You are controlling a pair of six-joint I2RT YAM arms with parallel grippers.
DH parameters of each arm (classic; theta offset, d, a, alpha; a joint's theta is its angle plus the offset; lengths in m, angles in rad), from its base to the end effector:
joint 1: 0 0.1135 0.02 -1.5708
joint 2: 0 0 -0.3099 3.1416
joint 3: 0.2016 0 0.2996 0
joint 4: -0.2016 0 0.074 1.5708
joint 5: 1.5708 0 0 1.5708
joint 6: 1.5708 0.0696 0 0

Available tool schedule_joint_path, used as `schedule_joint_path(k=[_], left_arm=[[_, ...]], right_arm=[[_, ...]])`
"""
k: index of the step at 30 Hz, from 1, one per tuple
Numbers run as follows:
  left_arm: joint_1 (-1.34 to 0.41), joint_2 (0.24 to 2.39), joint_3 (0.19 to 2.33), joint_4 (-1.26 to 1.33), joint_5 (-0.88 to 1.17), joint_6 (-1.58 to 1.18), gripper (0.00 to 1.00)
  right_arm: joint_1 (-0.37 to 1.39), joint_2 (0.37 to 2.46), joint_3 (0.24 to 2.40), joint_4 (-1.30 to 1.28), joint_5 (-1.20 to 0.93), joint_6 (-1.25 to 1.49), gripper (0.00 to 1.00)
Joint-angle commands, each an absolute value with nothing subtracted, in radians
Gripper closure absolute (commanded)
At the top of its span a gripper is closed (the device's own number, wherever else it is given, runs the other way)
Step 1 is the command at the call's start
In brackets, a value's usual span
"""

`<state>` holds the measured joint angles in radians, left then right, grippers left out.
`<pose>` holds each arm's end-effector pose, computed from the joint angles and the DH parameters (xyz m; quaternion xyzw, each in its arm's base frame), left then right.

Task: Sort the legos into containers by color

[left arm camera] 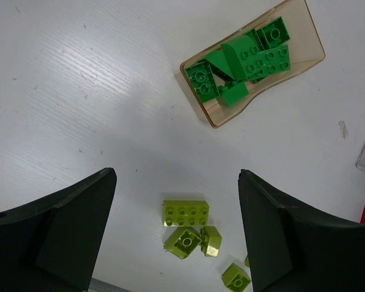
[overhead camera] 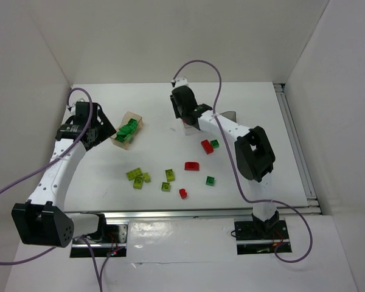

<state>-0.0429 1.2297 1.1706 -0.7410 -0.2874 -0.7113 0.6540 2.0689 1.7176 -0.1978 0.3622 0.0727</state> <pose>0.3115 0.0064 0.3471 -0.3517 0.8487 -0.0136 0.3947 0.4777 0.3351 0.2685 -0.1615 0.8473 0.0241 0.5054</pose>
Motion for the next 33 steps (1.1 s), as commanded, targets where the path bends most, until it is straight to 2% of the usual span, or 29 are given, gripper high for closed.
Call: schedule_joint_path(k=[1, 2, 4, 7, 8, 11, 14, 16, 17, 19, 24, 33], left_arm=[[-0.054, 1.238, 1.167, -0.723, -0.27, -0.706, 0.09], [-0.054, 1.238, 1.167, -0.723, -0.27, -0.706, 0.09], [-0.054, 1.247, 1.167, -0.713, -0.27, -0.706, 0.09], [-0.063, 1.247, 1.167, -0.713, -0.27, -0.706, 0.09], [-0.063, 1.256, 1.167, -0.713, -0.27, -0.706, 0.09], [-0.083, 1.256, 1.167, -0.713, -0.27, -0.715, 0.09], [-0.083, 1.256, 1.167, -0.713, -0.27, -0.715, 0.09], [-0.083, 1.256, 1.167, -0.713, -0.27, -0.715, 0.09], [-0.092, 1.256, 1.167, -0.713, -0.27, -0.715, 0.09], [-0.092, 1.256, 1.167, -0.713, -0.279, -0.704, 0.09], [-0.092, 1.278, 1.176, -0.713, -0.279, -0.695, 0.09], [-0.132, 1.278, 1.186, -0.713, -0.279, -0.713, 0.09]], right_arm=[[0.62, 2.071, 1.706, -0.178, 0.419, 0.097, 0.64], [0.609, 2.08, 1.706, -0.178, 0.419, 0.097, 0.64], [0.609, 2.091, 1.717, -0.19, 0.448, 0.106, 0.49], [0.6, 2.091, 1.735, -0.218, 0.495, 0.127, 0.08], [0.6, 2.091, 1.735, -0.23, 0.505, 0.136, 0.03], [0.6, 2.05, 1.695, -0.239, 0.505, 0.147, 0.04], [0.6, 1.935, 1.552, -0.201, 0.471, 0.179, 0.19], [0.609, 1.818, 1.459, -0.175, 0.434, 0.216, 0.33], [0.609, 1.783, 1.413, -0.164, 0.396, 0.23, 0.37], [0.63, 1.691, 1.289, -0.164, 0.347, 0.253, 0.37], [0.684, 1.586, 1.077, -0.238, 0.197, 0.279, 0.02], [0.765, 1.595, 0.98, -0.379, 0.136, 0.235, 0.02]])
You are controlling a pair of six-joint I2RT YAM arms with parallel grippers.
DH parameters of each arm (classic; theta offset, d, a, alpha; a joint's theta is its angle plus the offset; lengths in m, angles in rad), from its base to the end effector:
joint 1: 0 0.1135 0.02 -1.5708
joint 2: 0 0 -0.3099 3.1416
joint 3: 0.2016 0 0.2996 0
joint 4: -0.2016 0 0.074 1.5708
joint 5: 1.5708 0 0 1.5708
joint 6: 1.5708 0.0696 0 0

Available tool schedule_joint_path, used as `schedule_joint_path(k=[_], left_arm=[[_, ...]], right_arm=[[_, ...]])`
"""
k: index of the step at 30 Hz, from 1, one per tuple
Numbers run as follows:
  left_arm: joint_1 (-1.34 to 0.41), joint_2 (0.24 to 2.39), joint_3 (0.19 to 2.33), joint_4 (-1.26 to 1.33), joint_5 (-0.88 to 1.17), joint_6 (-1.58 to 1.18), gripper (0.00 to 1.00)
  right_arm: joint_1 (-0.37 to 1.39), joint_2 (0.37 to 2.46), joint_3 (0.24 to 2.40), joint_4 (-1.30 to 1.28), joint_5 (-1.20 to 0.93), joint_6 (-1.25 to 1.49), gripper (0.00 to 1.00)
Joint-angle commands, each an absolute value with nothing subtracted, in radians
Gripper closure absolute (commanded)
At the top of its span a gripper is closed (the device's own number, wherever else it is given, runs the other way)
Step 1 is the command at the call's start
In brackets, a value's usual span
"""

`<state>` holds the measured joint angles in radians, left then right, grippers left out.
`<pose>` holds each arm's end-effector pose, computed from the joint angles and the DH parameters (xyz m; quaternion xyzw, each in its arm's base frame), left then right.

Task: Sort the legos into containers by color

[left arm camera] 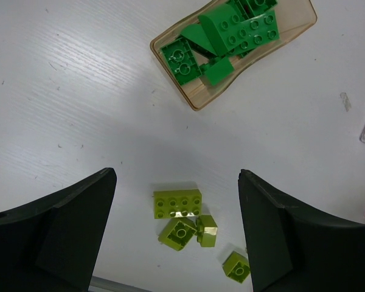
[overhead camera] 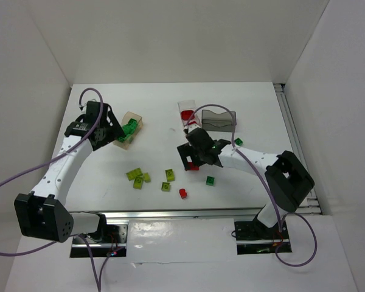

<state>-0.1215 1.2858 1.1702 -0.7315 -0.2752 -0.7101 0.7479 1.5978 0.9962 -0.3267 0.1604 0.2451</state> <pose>0.3246 -0.0206 0.3310 -0.3152 0.8725 -0.0243 0.3726 0.2934 0.2570 0.1924 -0.2108 0.9224 0.0831 0.3129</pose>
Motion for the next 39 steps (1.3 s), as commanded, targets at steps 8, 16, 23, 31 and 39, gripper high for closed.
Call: schedule_joint_path(k=[8, 16, 23, 31, 39], left_arm=[[-0.152, 1.336, 1.198, -0.716, -0.29, -0.713, 0.09], [-0.186, 1.355, 1.218, -0.716, -0.29, -0.724, 0.09], [-0.206, 1.374, 1.229, -0.716, -0.301, -0.733, 0.09], [-0.225, 1.405, 1.239, -0.729, -0.301, -0.733, 0.09], [-0.235, 1.368, 1.23, -0.729, -0.331, -0.732, 0.09]], right_arm=[[0.776, 1.718, 1.009, -0.368, 0.195, 0.186, 0.08], [0.776, 1.785, 1.022, -0.219, 0.301, 0.176, 0.21], [0.776, 1.761, 0.986, -0.219, 0.235, 0.222, 0.5], [0.776, 1.71, 1.109, -0.281, 0.383, 0.273, 0.5], [0.701, 1.798, 1.359, -0.265, 0.475, 0.233, 0.5]])
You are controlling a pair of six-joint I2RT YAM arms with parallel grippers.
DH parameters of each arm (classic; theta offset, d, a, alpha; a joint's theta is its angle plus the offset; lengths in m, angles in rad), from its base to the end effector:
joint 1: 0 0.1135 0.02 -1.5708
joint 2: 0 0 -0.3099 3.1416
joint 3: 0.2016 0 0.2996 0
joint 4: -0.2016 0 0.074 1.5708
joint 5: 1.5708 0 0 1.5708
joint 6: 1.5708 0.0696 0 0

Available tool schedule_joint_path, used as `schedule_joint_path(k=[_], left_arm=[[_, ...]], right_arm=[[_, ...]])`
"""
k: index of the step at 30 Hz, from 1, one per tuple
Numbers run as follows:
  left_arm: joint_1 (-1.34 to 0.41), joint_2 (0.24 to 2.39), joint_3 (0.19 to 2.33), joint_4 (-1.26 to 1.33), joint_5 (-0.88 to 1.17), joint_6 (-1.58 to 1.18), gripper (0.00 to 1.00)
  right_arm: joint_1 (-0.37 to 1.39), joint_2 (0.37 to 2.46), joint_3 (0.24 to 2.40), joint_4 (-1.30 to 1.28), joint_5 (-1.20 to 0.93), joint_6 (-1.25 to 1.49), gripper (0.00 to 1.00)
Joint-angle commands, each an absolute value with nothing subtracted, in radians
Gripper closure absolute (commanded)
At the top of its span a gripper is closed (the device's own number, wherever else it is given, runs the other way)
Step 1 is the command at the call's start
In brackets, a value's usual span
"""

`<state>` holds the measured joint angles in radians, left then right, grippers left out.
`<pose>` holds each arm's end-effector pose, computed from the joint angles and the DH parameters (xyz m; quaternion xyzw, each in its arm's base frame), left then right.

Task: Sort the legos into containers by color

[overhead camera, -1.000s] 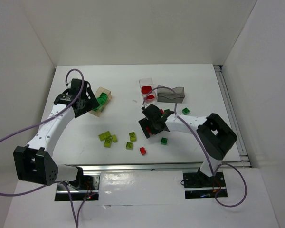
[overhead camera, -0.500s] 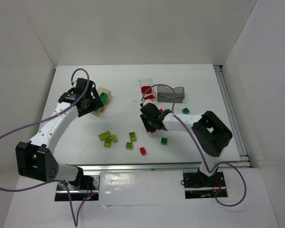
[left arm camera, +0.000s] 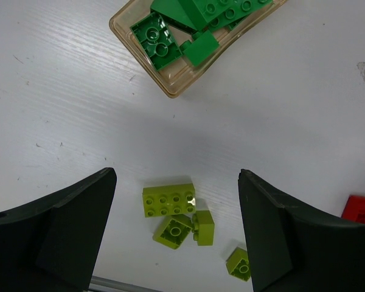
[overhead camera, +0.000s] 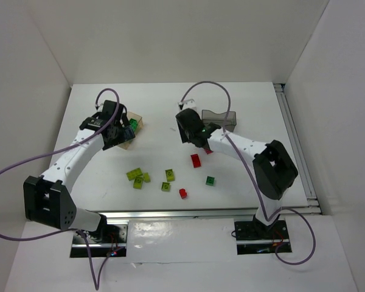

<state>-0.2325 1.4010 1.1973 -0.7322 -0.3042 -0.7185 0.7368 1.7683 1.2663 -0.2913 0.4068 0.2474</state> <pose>0.3459 -0.0605 0.3053 -0.2719 0.9001 -0.0133 0.3402 0.3620 0.2912 0.2304 -0.1453 0.8979 0.0106 0.4155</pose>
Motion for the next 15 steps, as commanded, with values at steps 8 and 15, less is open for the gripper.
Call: schedule_joint_path(k=[8, 15], left_arm=[[-0.235, 1.368, 1.23, -0.738, -0.34, -0.732, 0.09], [-0.235, 1.388, 1.23, -0.738, -0.341, -0.723, 0.09]], right_arm=[[0.664, 1.818, 1.378, -0.307, 0.367, 0.244, 0.31], [0.664, 1.669, 1.046, -0.276, 0.213, 0.35, 0.0]])
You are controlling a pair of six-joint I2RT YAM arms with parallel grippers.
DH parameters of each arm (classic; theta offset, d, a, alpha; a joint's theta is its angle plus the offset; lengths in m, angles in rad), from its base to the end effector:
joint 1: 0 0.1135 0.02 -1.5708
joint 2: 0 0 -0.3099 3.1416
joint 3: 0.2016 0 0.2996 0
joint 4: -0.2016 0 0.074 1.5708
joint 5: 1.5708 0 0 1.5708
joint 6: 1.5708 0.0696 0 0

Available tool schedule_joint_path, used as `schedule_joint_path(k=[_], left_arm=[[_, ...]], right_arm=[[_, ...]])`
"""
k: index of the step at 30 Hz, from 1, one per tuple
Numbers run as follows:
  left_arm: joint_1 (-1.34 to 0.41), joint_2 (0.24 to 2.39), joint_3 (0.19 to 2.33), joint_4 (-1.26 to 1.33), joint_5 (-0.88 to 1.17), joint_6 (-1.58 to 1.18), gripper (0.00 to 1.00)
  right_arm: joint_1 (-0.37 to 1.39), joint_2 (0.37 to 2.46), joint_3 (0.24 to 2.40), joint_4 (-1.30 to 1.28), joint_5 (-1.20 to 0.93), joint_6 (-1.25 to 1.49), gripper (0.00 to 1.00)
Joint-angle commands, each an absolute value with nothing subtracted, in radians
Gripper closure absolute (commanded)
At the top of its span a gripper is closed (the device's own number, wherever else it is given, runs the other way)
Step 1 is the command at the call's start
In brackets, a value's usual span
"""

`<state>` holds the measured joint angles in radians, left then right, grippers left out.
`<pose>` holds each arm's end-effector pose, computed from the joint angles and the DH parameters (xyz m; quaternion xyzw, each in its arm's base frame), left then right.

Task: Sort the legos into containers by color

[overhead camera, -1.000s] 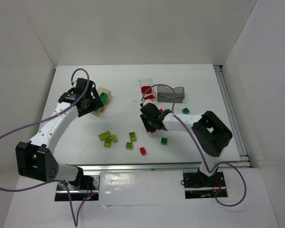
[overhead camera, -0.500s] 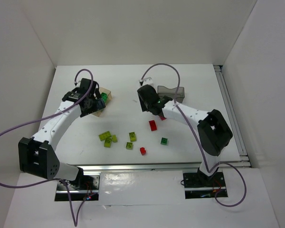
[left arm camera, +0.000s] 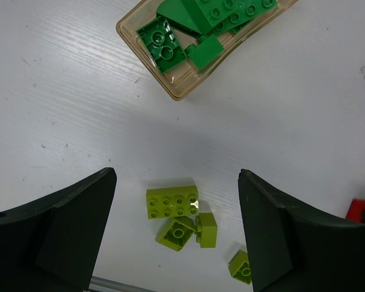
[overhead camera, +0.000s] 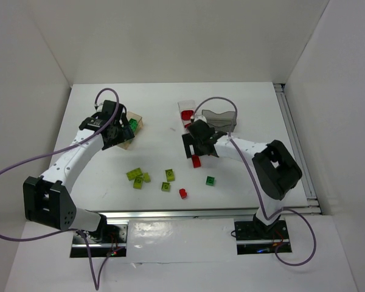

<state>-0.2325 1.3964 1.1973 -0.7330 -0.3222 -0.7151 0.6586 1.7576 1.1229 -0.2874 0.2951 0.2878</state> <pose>0.3450 -0.0590 0.3070 -0.2728 0.8980 -0.0059 0.3452 0.3560 0.2499 0.1802 -0.1268 0.9301 0.0196 0.3441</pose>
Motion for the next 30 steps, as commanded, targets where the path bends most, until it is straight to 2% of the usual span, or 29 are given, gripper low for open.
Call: schedule_joint_path(k=[1, 3, 8, 9, 12, 13, 15, 16, 19, 24, 30], left_arm=[[-0.235, 1.388, 1.23, -0.738, -0.341, -0.723, 0.09], [-0.235, 1.399, 1.23, -0.738, -0.33, -0.723, 0.09], [-0.245, 1.41, 1.23, -0.729, -0.33, -0.732, 0.09], [-0.255, 1.41, 1.23, -0.729, -0.33, -0.732, 0.09], [-0.255, 1.41, 1.23, -0.729, -0.33, -0.732, 0.09], [-0.255, 1.401, 1.23, -0.729, -0.33, -0.732, 0.09], [-0.255, 1.401, 1.23, -0.729, -0.339, -0.732, 0.09], [-0.255, 1.401, 1.23, -0.729, -0.339, -0.732, 0.09], [-0.255, 1.401, 1.23, -0.729, -0.339, -0.732, 0.09], [-0.255, 1.401, 1.239, -0.729, -0.339, -0.732, 0.09], [-0.255, 1.381, 1.227, -0.729, -0.33, -0.719, 0.09]], right_arm=[[0.664, 1.669, 1.005, -0.276, 0.178, 0.359, 0.0], [0.675, 1.658, 0.98, -0.264, 0.152, 0.37, 0.0], [0.698, 1.695, 0.971, -0.218, 0.14, 0.359, 0.12], [0.698, 1.712, 0.98, -0.218, 0.14, 0.359, 0.18], [0.698, 1.726, 1.0, -0.218, 0.17, 0.359, 0.28], [0.698, 1.735, 1.0, -0.218, 0.17, 0.359, 0.36], [0.707, 1.735, 1.022, -0.227, 0.184, 0.359, 0.46], [0.707, 1.735, 1.022, -0.227, 0.198, 0.35, 0.57], [0.716, 1.703, 1.074, -0.288, 0.254, 0.35, 0.71], [0.716, 1.663, 1.187, -0.288, 0.334, 0.316, 0.71], [0.681, 1.801, 1.399, -0.287, 0.379, 0.238, 0.71]])
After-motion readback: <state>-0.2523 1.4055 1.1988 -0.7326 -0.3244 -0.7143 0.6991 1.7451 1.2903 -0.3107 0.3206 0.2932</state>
